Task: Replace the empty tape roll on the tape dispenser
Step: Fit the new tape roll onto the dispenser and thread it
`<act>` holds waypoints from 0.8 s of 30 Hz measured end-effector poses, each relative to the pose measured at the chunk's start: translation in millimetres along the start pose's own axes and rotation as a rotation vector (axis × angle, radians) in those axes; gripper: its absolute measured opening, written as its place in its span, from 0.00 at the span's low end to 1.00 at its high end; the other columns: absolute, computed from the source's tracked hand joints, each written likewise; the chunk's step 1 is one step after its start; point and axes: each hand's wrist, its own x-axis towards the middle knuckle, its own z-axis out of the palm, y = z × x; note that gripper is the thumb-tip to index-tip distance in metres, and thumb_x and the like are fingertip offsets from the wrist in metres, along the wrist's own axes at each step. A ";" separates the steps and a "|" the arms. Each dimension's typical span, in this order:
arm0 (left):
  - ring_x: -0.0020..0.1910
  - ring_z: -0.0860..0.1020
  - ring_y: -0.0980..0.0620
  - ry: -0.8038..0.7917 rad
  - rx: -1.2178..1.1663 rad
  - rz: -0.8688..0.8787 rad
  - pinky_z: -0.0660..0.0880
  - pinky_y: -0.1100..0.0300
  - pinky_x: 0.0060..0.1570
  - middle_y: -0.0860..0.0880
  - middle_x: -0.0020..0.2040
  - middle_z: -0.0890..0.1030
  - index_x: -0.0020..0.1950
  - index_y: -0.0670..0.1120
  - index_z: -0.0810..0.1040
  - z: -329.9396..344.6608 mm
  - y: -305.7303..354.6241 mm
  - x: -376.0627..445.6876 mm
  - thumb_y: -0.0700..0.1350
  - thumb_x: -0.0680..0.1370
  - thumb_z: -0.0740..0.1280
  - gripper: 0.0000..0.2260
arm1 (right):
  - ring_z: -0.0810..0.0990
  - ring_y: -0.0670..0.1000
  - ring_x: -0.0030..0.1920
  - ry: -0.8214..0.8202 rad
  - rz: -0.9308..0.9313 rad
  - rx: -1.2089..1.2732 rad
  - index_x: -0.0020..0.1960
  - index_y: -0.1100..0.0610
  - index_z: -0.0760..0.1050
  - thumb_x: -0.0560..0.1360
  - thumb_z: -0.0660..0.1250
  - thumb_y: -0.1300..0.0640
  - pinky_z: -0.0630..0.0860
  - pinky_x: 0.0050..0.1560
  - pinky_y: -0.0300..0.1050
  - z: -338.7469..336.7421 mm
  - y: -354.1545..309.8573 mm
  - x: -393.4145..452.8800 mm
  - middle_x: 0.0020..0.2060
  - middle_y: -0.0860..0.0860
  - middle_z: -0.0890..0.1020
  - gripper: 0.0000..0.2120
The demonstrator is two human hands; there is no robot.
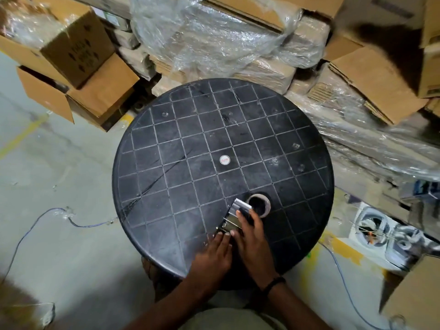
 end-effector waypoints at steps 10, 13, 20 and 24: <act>0.68 0.76 0.46 -0.084 -0.242 -0.069 0.79 0.59 0.55 0.44 0.68 0.78 0.66 0.40 0.80 -0.2 28.4 -15.0 0.41 0.69 0.61 0.25 | 0.72 0.42 0.64 0.057 -0.084 -0.048 0.62 0.56 0.79 0.78 0.66 0.62 0.67 0.67 0.32 -6.0 7.9 -20.8 0.70 0.53 0.69 0.13; 0.72 0.72 0.46 -0.115 -0.296 -0.099 0.78 0.55 0.61 0.45 0.71 0.75 0.69 0.41 0.77 5.3 21.7 -25.1 0.37 0.68 0.70 0.28 | 0.77 0.43 0.59 0.123 -0.038 0.031 0.62 0.55 0.80 0.79 0.67 0.60 0.75 0.63 0.39 -9.7 13.7 -24.0 0.61 0.50 0.74 0.12; 0.72 0.71 0.42 -0.071 -0.233 -0.107 0.70 0.47 0.70 0.40 0.73 0.72 0.71 0.37 0.73 15.8 21.2 -30.7 0.46 0.76 0.68 0.25 | 0.79 0.44 0.57 0.144 0.033 -0.030 0.58 0.54 0.81 0.77 0.68 0.63 0.74 0.62 0.39 -11.2 27.2 -0.9 0.57 0.47 0.79 0.11; 0.75 0.66 0.39 -0.050 -0.165 -0.153 0.65 0.44 0.73 0.38 0.76 0.67 0.73 0.36 0.69 13.1 15.2 -30.4 0.55 0.78 0.67 0.31 | 0.78 0.45 0.55 -0.026 0.081 -0.042 0.57 0.51 0.80 0.75 0.72 0.53 0.76 0.59 0.41 -0.7 41.5 5.1 0.56 0.46 0.76 0.11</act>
